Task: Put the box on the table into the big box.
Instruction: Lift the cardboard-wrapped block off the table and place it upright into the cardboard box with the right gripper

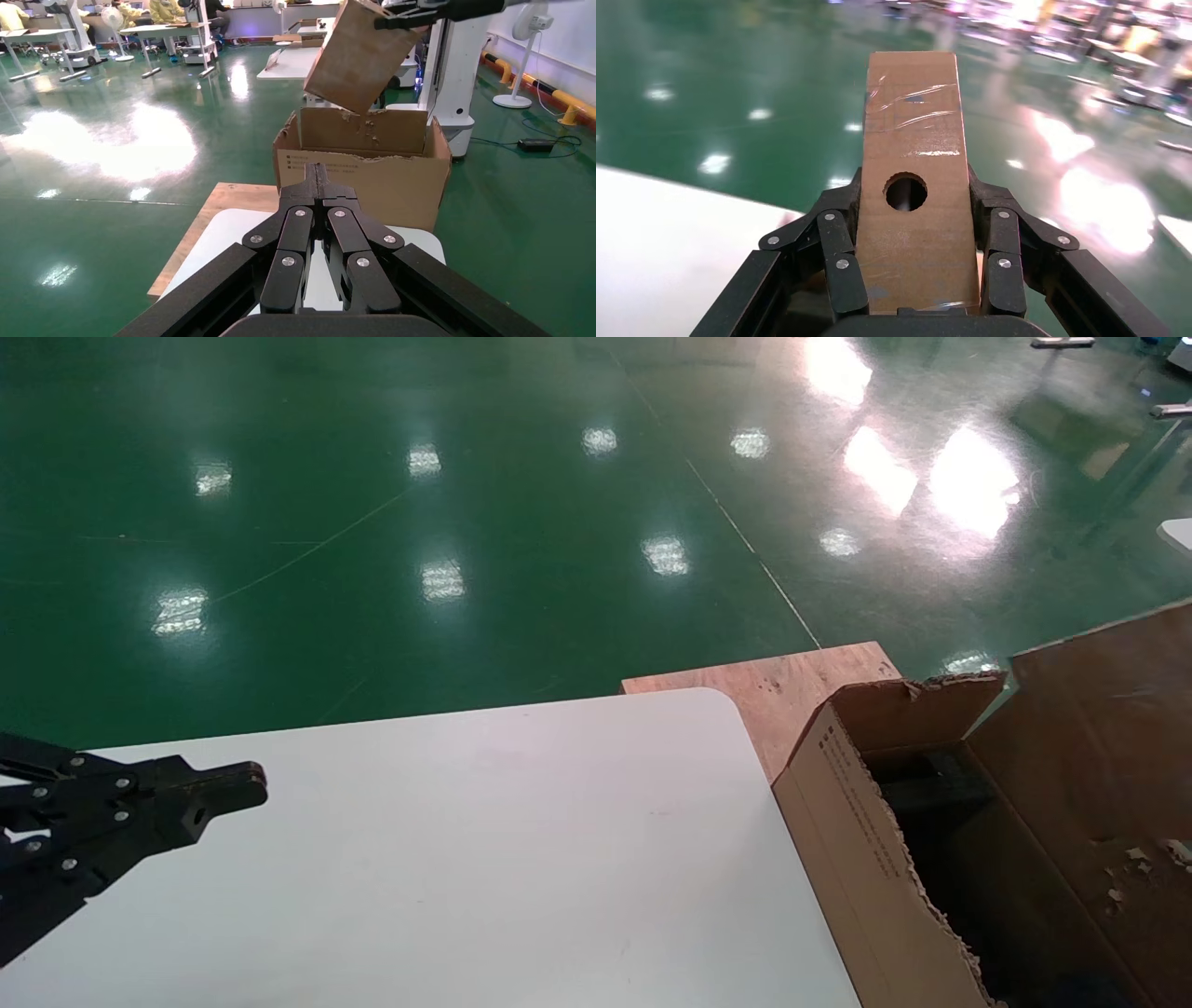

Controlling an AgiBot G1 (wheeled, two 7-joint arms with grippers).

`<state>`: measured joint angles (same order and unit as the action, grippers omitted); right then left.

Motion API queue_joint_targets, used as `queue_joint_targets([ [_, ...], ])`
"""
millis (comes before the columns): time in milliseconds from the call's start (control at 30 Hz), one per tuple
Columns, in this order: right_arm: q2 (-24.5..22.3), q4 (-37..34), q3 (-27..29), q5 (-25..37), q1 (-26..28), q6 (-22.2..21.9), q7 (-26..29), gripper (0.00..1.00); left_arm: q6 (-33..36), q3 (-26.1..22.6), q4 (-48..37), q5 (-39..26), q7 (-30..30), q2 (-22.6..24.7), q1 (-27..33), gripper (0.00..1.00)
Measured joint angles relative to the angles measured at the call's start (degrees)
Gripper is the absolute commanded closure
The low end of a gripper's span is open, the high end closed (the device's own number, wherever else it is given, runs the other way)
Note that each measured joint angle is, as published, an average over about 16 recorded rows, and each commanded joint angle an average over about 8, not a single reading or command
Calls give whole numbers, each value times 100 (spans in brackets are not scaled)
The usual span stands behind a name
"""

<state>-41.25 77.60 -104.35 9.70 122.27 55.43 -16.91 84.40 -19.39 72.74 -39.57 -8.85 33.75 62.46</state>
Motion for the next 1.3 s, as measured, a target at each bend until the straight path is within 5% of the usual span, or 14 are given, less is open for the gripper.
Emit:
queue_joint_targets([
  [667, 18, -321, -1575, 62, 1292, -723, -335, 100, -1, -2, 0, 1, 1, -1, 1, 100],
  [1300, 170, -1398, -2092, 112, 1610, -268, -350, 100, -2, -4, 0, 3, 2, -2, 1, 100],
])
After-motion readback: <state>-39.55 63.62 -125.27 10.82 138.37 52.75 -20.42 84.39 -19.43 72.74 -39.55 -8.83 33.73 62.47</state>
